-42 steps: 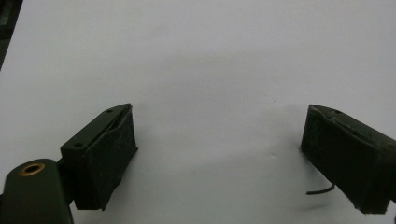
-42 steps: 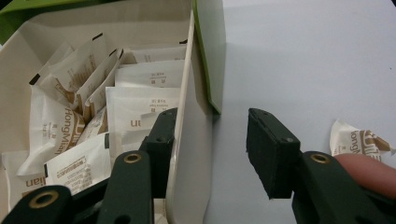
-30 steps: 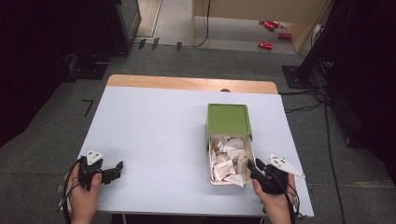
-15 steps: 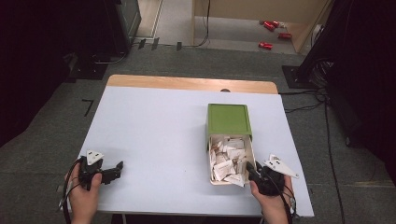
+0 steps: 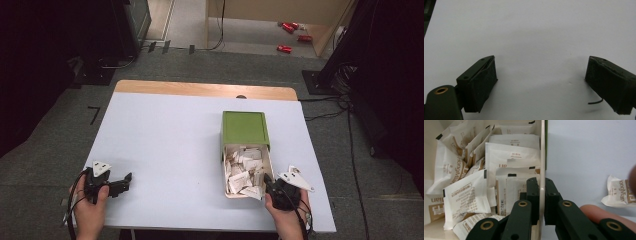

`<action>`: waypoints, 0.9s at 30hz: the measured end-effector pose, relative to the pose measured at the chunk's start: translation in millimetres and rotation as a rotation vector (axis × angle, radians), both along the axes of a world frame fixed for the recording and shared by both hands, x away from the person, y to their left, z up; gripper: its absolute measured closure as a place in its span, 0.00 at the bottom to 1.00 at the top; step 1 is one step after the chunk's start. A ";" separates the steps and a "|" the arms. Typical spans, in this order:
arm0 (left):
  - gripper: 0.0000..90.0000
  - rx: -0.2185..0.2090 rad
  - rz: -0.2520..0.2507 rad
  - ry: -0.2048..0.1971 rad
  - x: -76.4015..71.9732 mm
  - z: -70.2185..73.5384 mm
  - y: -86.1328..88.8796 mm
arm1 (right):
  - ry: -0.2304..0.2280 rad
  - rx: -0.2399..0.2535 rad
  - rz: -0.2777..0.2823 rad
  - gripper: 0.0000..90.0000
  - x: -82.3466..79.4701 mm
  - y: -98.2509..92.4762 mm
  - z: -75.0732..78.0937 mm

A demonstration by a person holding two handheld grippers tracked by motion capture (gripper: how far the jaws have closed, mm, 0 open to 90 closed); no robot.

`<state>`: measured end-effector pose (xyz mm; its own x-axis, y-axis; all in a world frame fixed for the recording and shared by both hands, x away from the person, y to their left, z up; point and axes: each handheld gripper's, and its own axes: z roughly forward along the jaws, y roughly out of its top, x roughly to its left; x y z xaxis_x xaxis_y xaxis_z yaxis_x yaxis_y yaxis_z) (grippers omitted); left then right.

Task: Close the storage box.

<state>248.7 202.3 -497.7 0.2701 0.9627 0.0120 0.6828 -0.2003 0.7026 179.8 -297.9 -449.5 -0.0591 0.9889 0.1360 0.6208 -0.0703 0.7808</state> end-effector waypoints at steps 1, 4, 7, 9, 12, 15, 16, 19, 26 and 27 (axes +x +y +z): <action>0.12 0.000 0.000 0.000 0.0 0.0 0.0 | 0.000 0.000 0.000 0.97 0.0 0.0 0.0; 0.12 0.000 0.000 0.000 0.0 0.0 0.0 | -0.004 -0.014 -0.050 0.99 -0.4 5.4 0.2; 0.12 0.000 0.000 0.000 0.0 0.0 0.0 | -0.001 -0.002 -0.079 0.99 -0.3 7.2 0.8; 0.12 0.001 0.000 0.000 0.0 0.0 0.0 | 0.004 0.023 -0.100 0.99 0.2 7.5 1.4; 0.12 0.001 0.000 0.000 0.0 0.0 -0.1 | 0.003 0.033 -0.123 0.99 0.6 10.9 3.2; 0.12 0.001 0.000 0.000 0.0 0.0 -0.1 | -0.008 0.029 -0.134 0.99 1.7 12.5 4.7; 0.12 0.001 0.000 0.000 0.0 0.0 0.0 | -0.010 0.033 -0.147 0.99 2.9 14.3 6.5; 0.12 0.001 0.000 0.000 0.0 0.0 -0.1 | -0.017 0.034 -0.152 0.99 4.4 14.9 7.6; 0.12 0.001 0.000 0.000 0.0 0.0 -0.1 | -0.018 0.043 -0.164 0.99 14.1 15.7 8.1; 0.12 0.001 0.000 0.000 0.0 0.0 -0.1 | -0.018 0.043 -0.164 0.99 14.1 15.7 8.1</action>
<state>248.7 202.3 -497.7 0.2699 0.9628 0.0129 0.6830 -0.2009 0.7022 194.0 -282.2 -441.4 0.1000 0.9789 0.1784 0.5845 -0.2030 0.7856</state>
